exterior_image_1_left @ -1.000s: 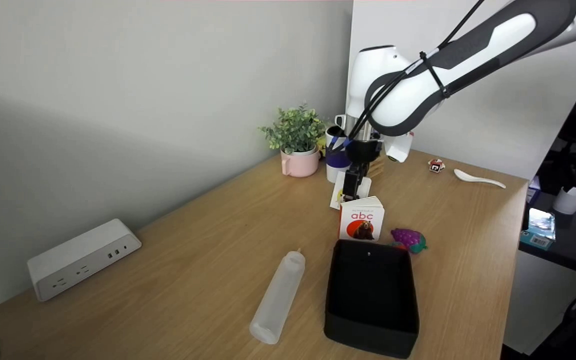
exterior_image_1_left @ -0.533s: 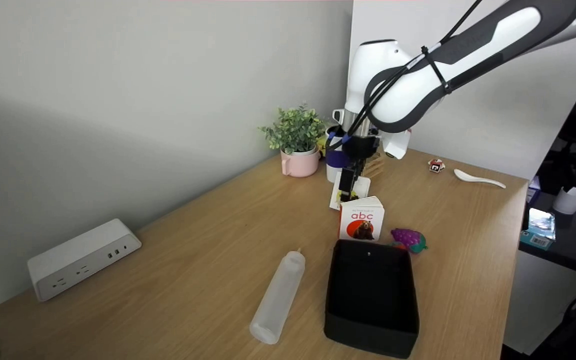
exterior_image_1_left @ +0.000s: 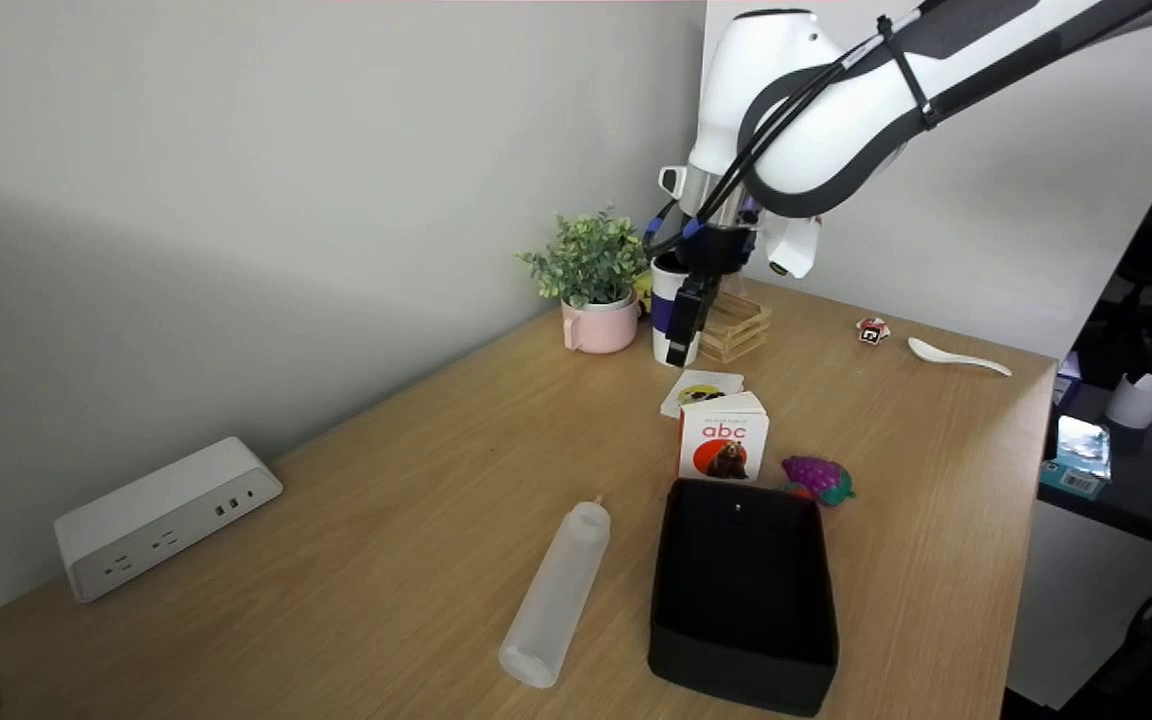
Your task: Remove the book on the right from the box, remove the book on the left from the box
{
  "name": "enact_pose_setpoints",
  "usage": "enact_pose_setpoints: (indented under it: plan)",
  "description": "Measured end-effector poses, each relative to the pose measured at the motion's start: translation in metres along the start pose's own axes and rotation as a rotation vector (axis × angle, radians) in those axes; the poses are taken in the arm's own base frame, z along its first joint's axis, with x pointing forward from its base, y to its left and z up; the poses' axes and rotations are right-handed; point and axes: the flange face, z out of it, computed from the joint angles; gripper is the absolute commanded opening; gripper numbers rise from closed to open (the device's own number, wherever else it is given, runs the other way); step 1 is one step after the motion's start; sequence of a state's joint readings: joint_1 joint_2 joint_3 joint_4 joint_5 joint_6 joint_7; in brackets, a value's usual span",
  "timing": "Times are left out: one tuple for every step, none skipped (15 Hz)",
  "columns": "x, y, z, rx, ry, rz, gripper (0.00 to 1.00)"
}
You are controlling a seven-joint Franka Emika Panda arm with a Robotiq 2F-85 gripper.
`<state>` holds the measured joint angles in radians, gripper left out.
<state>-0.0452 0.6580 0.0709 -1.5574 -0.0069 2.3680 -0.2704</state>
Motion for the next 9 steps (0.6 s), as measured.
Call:
enact_pose_setpoints:
  plan:
    - [0.0008,-0.0006,-0.0035,-0.001,0.006,-0.005,1.0]
    - [0.0012,-0.0012,-0.0067,-0.002,0.011,-0.01,1.0]
    - [0.0013,-0.0018,-0.0093,-0.002,0.015,-0.014,1.0]
    - [0.0008,-0.0027,-0.0113,0.0,0.016,-0.019,1.0]
    - [0.0005,-0.0044,-0.0119,0.007,0.017,-0.024,1.0]
    - [0.0008,-0.0051,-0.0118,0.009,0.017,-0.025,1.0]
    - [0.0007,-0.0053,-0.0112,0.009,0.016,-0.025,1.0]
    - [0.0006,-0.0053,-0.0105,0.01,0.016,-0.025,1.0]
    - [0.0006,-0.0052,-0.0103,0.01,0.015,-0.025,1.0]
